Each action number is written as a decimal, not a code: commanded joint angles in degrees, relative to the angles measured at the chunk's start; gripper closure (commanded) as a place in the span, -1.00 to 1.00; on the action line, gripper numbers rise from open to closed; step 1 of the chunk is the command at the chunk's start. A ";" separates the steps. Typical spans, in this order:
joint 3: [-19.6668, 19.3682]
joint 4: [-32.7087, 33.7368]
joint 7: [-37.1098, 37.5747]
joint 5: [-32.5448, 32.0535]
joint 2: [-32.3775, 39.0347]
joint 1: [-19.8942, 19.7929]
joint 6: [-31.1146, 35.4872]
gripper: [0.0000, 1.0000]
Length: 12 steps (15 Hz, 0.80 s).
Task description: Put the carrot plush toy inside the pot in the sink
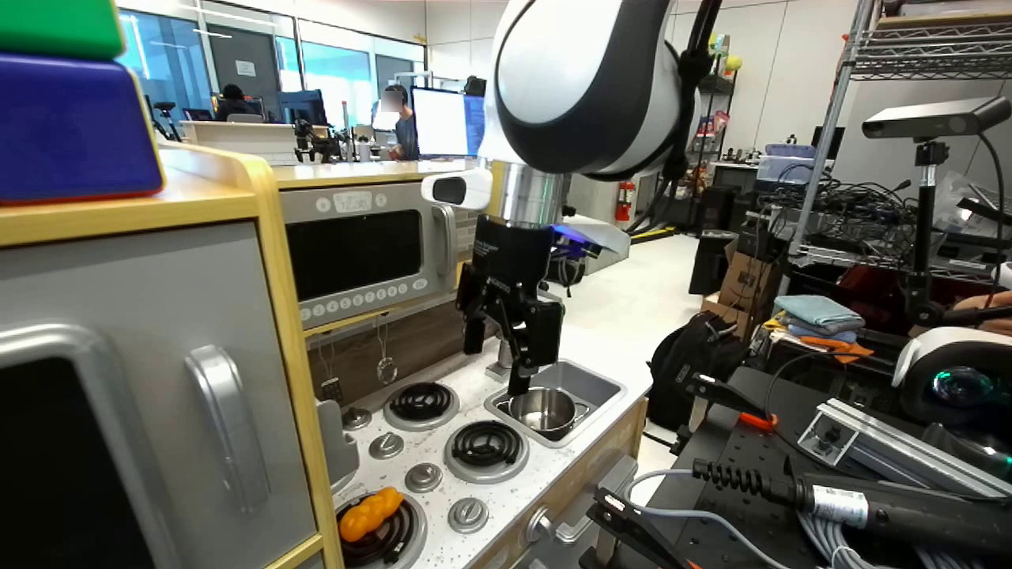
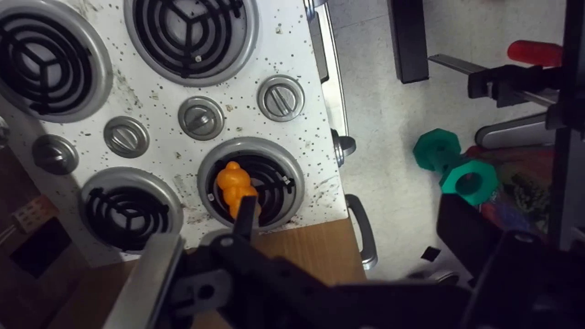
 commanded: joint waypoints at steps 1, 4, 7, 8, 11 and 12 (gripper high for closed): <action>2.42 2.83 -2.88 -0.27 3.75 -1.39 -1.96 -1.00; 2.53 1.62 -2.10 -0.72 3.40 -1.57 -0.64 -1.00; 1.65 2.25 -1.17 -1.61 4.48 -1.16 0.95 -1.00; 1.09 3.27 0.21 -2.21 5.76 -0.64 0.52 -1.00; 2.27 6.31 -0.59 -2.67 9.99 -1.03 0.78 -1.00; 3.21 7.98 -1.01 -1.98 12.15 -1.42 0.98 -1.00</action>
